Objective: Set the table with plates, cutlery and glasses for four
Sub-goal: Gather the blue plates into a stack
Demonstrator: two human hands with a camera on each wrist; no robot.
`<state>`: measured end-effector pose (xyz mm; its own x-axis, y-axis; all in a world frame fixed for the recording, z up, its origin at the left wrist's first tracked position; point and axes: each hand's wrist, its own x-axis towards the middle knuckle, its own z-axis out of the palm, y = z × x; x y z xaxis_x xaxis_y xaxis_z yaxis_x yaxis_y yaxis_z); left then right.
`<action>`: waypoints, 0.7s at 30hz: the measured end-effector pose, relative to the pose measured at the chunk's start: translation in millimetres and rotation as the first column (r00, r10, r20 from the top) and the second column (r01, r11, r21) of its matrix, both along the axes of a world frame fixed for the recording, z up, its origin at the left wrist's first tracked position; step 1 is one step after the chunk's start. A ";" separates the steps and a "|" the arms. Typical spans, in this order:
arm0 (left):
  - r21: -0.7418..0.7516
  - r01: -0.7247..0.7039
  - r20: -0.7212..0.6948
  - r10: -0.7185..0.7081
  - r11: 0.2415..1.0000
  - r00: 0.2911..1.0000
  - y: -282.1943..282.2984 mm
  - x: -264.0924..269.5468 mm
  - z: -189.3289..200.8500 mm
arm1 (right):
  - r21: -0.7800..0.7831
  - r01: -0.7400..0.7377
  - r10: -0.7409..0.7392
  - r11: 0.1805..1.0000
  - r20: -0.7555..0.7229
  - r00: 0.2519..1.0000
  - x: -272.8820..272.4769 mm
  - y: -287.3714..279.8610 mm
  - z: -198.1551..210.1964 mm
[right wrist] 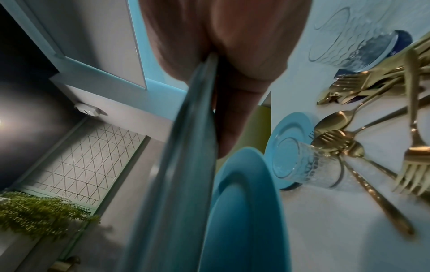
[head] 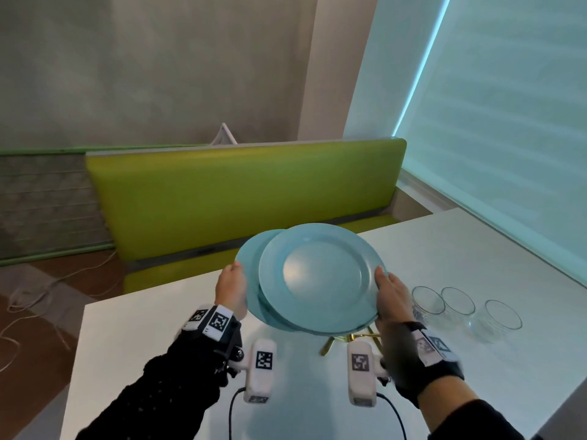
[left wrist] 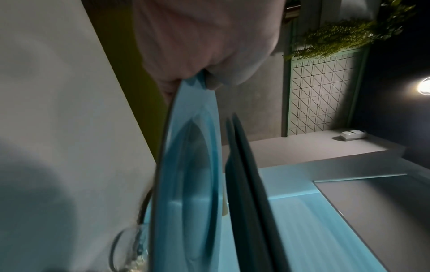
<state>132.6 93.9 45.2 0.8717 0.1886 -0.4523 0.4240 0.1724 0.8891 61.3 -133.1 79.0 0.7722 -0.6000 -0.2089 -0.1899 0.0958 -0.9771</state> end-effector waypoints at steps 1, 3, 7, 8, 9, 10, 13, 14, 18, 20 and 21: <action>-0.023 0.005 -0.021 -0.005 1.000 1.000 -4.6 0.0 0.9 | -0.009 0.000 0.000 1.000 0.000 1.000 2.8 -0.5 -0.3; -0.075 0.007 -0.044 -0.011 0.997 0.999 -12.3 1.4 1.0 | -0.039 -0.017 0.017 0.999 -0.009 1.000 7.1 -0.7 1.0; -0.087 0.011 -0.056 -0.016 0.996 0.998 -24.3 6.9 6.8 | -0.096 -0.059 0.058 0.994 -0.013 0.998 15.6 -2.0 3.5; -0.069 0.016 -0.053 -0.020 0.997 0.998 -25.5 9.4 7.0 | -0.115 -0.059 0.058 0.992 -0.016 0.998 18.9 -3.3 3.1; -0.057 0.014 -0.049 -0.017 0.998 0.999 -27.0 11.8 7.5 | -0.160 -0.061 0.057 0.985 -0.026 0.998 23.0 -5.7 1.6; -0.061 0.004 -0.040 -0.007 0.998 0.999 -28.7 13.8 8.9 | -0.231 -0.070 0.062 0.970 -0.044 0.997 27.6 -8.6 0.4; -0.111 -0.020 -0.055 0.014 0.994 0.998 -33.6 21.8 9.5 | -0.437 -0.123 0.083 0.891 -0.109 0.990 44.4 -19.1 -6.9; -0.129 -0.025 -0.054 0.018 0.991 0.998 -35.2 22.7 12.3 | -0.468 -0.145 0.088 0.872 -0.141 0.986 50.1 -21.2 -8.2; -0.180 0.007 -0.024 -0.011 0.984 1.000 -41.6 29.0 25.3 | -0.540 -0.205 0.106 0.816 -0.209 0.972 74.9 -30.5 -8.4; -0.222 0.026 -0.019 -0.031 0.975 0.999 -46.0 33.0 32.7 | -0.594 -0.247 0.138 0.766 -0.223 0.965 85.9 -37.1 -6.1; -0.240 0.028 -0.019 -0.034 0.970 0.999 -49.0 35.7 36.2 | -0.602 -0.272 0.159 0.751 -0.235 0.959 91.2 -41.6 -5.5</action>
